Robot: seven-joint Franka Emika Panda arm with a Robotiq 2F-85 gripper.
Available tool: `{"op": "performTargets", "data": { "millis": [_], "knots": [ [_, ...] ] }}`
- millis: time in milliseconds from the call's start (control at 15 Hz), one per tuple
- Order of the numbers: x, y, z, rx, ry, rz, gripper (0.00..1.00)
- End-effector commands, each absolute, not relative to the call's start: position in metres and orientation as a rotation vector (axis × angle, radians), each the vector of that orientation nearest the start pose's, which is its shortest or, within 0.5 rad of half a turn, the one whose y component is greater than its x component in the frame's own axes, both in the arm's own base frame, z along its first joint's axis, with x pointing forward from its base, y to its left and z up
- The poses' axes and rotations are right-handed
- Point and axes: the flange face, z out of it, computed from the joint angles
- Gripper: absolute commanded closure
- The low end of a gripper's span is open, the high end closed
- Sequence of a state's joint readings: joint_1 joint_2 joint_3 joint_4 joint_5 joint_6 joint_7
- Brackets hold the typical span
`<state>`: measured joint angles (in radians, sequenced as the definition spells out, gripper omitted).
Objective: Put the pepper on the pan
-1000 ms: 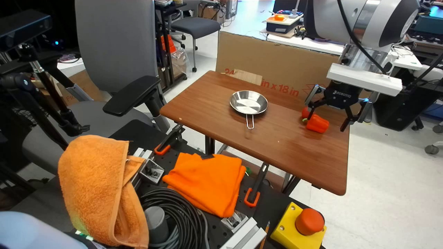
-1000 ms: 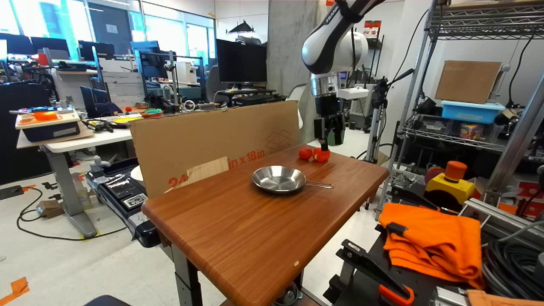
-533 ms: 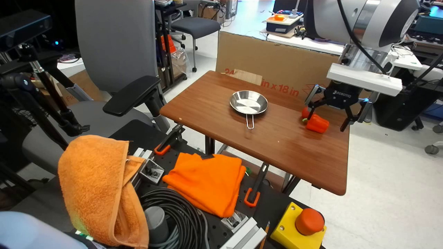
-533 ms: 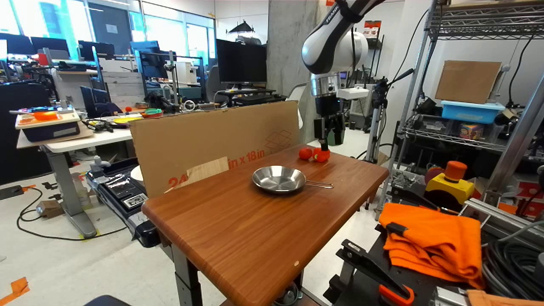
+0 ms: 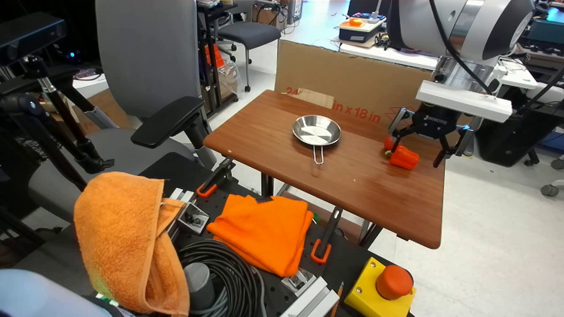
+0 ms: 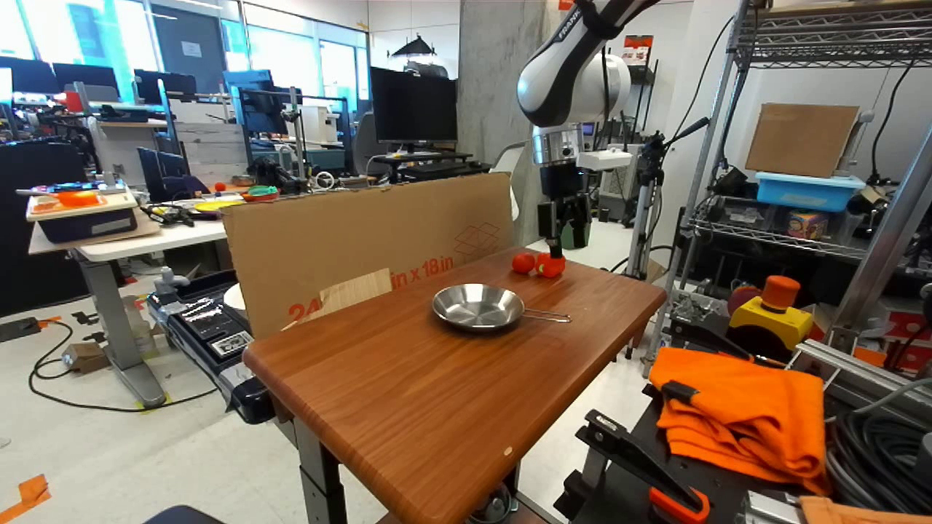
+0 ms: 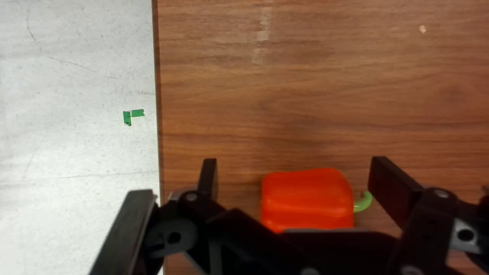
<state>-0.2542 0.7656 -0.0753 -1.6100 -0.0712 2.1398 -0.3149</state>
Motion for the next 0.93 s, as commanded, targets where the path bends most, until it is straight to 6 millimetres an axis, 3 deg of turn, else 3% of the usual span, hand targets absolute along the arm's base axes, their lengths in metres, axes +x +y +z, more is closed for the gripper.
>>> {"op": "performTargets", "data": {
  "millis": [0, 600, 867],
  "knots": [
    [0.630, -0.214, 0.161, -3.144, -0.072, 0.408, 0.00],
    [0.628, -0.222, 0.169, -3.164, -0.024, 0.388, 0.00],
    [0.635, -0.223, 0.173, -3.185, -0.051, 0.368, 0.00]
  ]
}}
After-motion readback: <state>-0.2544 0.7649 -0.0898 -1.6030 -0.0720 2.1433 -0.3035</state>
